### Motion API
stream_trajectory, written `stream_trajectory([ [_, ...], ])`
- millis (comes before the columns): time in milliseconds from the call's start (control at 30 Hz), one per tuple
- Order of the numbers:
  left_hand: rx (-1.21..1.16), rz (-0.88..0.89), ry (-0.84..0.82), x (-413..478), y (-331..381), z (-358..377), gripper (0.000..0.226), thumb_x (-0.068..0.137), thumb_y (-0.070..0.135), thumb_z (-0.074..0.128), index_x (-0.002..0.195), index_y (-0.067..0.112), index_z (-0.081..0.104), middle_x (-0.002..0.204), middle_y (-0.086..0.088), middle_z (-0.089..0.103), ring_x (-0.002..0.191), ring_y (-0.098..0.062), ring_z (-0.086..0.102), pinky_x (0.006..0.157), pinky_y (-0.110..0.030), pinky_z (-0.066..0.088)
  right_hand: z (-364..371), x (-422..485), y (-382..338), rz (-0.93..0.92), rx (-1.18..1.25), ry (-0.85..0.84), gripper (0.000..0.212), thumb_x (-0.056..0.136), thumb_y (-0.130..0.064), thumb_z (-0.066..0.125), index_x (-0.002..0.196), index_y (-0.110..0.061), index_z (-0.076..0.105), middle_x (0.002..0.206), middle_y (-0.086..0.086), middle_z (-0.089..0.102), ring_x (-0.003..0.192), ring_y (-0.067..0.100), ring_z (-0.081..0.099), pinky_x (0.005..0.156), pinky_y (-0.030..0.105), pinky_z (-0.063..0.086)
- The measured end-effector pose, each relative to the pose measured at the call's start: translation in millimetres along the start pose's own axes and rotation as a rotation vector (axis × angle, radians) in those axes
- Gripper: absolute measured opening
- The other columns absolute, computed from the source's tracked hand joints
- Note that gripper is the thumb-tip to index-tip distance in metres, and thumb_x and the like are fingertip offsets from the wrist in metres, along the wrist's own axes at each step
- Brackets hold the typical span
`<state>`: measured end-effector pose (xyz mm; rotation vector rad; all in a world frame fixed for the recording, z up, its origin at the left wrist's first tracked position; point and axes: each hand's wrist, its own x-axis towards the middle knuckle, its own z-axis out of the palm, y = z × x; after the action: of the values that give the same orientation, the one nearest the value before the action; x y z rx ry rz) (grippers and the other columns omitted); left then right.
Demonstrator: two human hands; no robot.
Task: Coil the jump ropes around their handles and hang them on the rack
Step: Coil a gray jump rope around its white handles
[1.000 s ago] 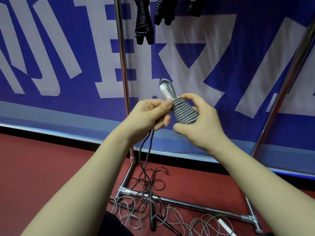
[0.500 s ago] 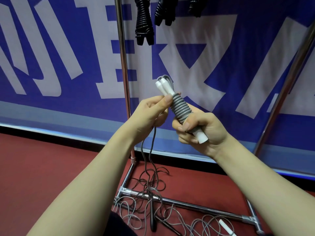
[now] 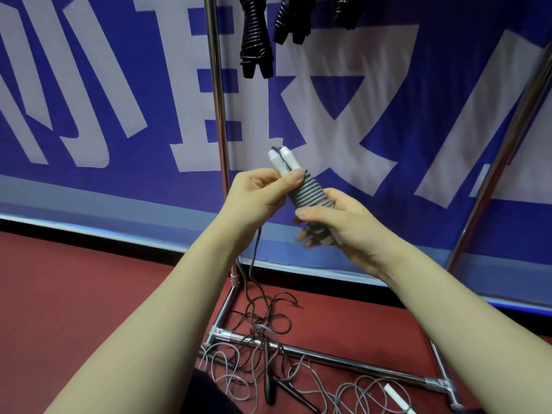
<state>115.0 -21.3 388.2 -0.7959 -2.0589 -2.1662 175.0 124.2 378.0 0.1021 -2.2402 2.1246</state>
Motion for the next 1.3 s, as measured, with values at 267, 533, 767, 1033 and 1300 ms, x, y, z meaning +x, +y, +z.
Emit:
stream_trajectory([
  [267,0.007,-0.066,0.208,0,-2,19,0.044,0.089,0.025,0.070,0.055,0.013,0.045,0.045,0.006,0.033,0.043,-0.008,0.028,0.043,-0.017,0.025,18,-2,6,-0.297,-0.989,0.389,0.075,0.081,-0.033,0.070,0.140,-0.035,0.024,0.120,-0.006,0.051,0.094,0.025,0.058,0.071,0.034,0.041],
  [533,0.012,0.010,-0.021,-5,-1,19,0.031,0.095,0.023,0.064,0.074,0.000,0.060,0.050,-0.002,0.047,0.046,-0.010,0.034,0.047,-0.018,0.029,4,-1,5,-0.328,-0.914,0.430,0.072,0.075,-0.015,0.063,0.134,-0.044,0.032,0.103,-0.008,0.057,0.083,0.028,0.056,0.064,0.032,0.039],
  [767,-0.112,0.027,-0.366,-6,-1,4,0.014,0.100,0.011,0.047,0.102,0.006,0.060,0.066,0.002,0.055,0.060,-0.012,0.040,0.057,-0.019,0.035,-4,-6,-3,-0.289,-0.540,0.435,0.067,0.059,-0.004,0.071,0.099,-0.051,0.046,0.075,-0.019,0.061,0.070,0.016,0.059,0.066,0.033,0.051],
  [1033,0.046,0.071,-0.263,-2,-1,-1,0.027,0.084,0.036,0.057,0.098,0.015,0.067,0.055,0.004,0.046,0.056,-0.013,0.035,0.053,-0.020,0.031,-3,-10,-12,-0.177,-0.218,0.228,0.066,0.055,0.019,0.060,0.096,-0.033,0.057,0.063,-0.003,0.048,0.047,0.015,0.038,0.038,0.019,0.031],
  [1300,-0.061,0.048,-0.266,-1,-6,3,0.031,0.091,0.033,0.062,0.110,0.009,0.065,0.065,0.002,0.044,0.053,-0.008,0.035,0.051,-0.017,0.030,-11,-8,-11,-0.121,0.016,-0.063,0.071,0.038,0.007,0.050,0.102,-0.021,0.062,0.063,0.013,0.041,0.052,0.022,0.035,0.045,0.022,0.026],
])
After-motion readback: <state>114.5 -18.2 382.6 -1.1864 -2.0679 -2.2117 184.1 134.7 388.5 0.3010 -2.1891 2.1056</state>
